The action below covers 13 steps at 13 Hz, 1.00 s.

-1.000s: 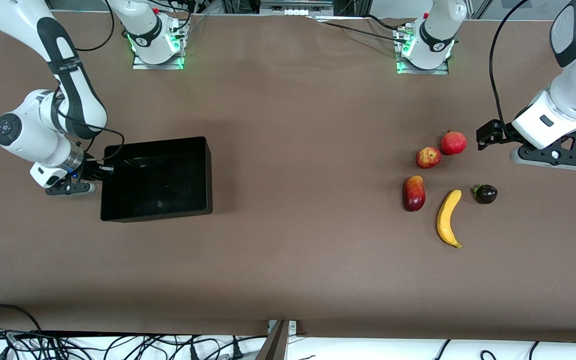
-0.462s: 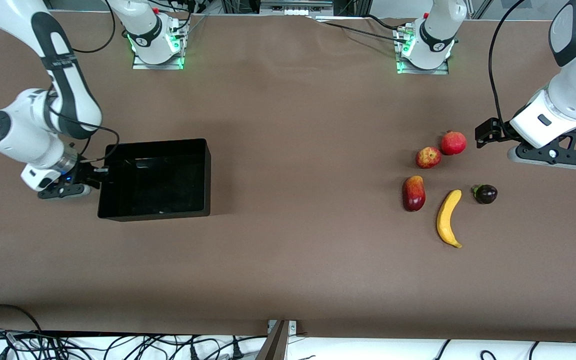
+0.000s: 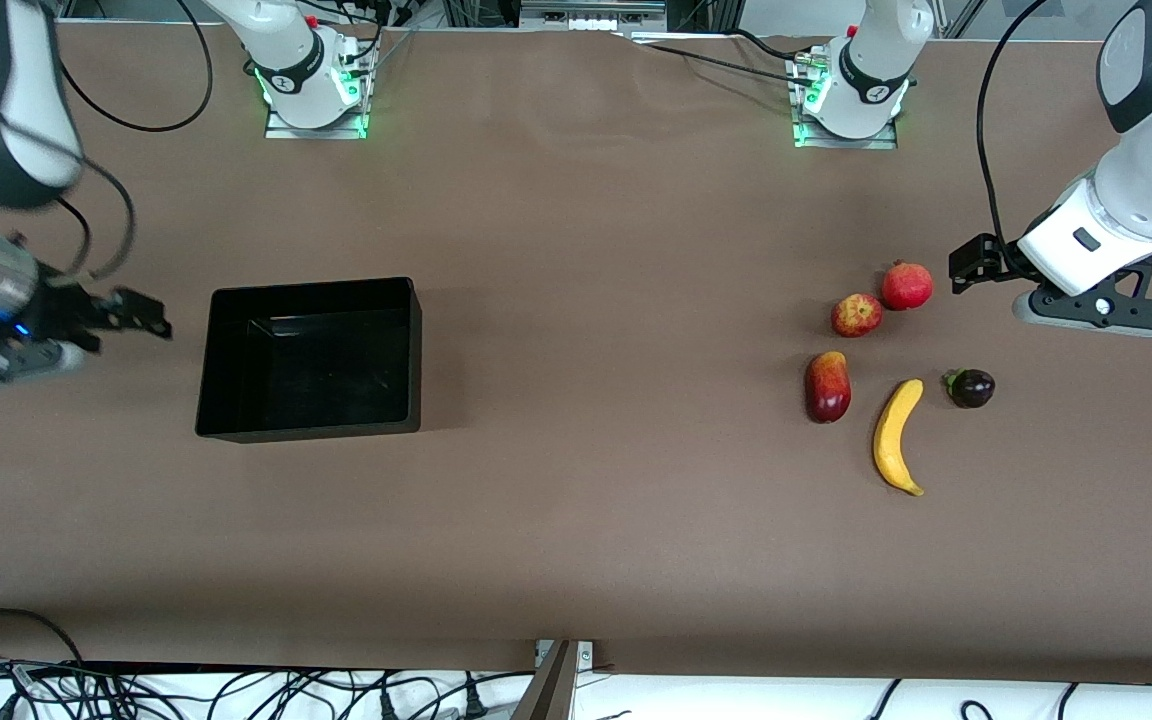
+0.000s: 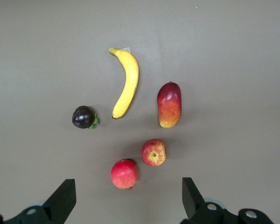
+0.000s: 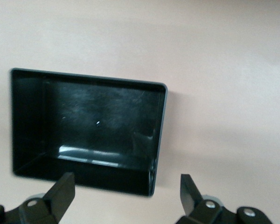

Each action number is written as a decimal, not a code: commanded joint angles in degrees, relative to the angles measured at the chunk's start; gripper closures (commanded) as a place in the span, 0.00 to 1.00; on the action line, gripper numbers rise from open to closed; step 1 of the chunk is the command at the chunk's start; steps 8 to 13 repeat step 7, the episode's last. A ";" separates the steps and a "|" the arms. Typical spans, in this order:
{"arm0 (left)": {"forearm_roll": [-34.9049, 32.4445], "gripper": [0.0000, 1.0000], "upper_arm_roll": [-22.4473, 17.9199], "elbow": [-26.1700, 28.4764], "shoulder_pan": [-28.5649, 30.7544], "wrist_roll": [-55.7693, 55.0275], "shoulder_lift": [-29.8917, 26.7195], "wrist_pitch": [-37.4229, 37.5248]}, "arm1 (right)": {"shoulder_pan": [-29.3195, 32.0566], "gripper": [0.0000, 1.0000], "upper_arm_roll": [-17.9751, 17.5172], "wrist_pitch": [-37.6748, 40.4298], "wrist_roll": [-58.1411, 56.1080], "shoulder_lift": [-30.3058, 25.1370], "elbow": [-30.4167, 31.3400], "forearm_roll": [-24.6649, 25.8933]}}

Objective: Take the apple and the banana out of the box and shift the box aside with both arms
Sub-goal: 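Open the right gripper and withdraw it from the tray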

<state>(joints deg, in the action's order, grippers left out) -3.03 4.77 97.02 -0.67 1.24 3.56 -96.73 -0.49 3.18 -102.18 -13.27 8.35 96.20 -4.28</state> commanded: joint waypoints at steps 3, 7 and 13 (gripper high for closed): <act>1.19 0.00 0.24 -1.92 -0.03 -0.19 0.04 1.63 | -0.83 0.00 -0.81 10.41 3.43 -8.96 -1.80 1.20; 1.10 0.00 0.24 -2.19 -0.03 -0.19 0.22 1.55 | -1.09 0.00 -0.99 10.77 4.30 -8.09 -4.17 1.03; 1.10 0.00 0.24 -2.19 -0.03 -0.19 0.22 1.55 | -1.09 0.00 -0.99 10.77 4.30 -8.09 -4.17 1.03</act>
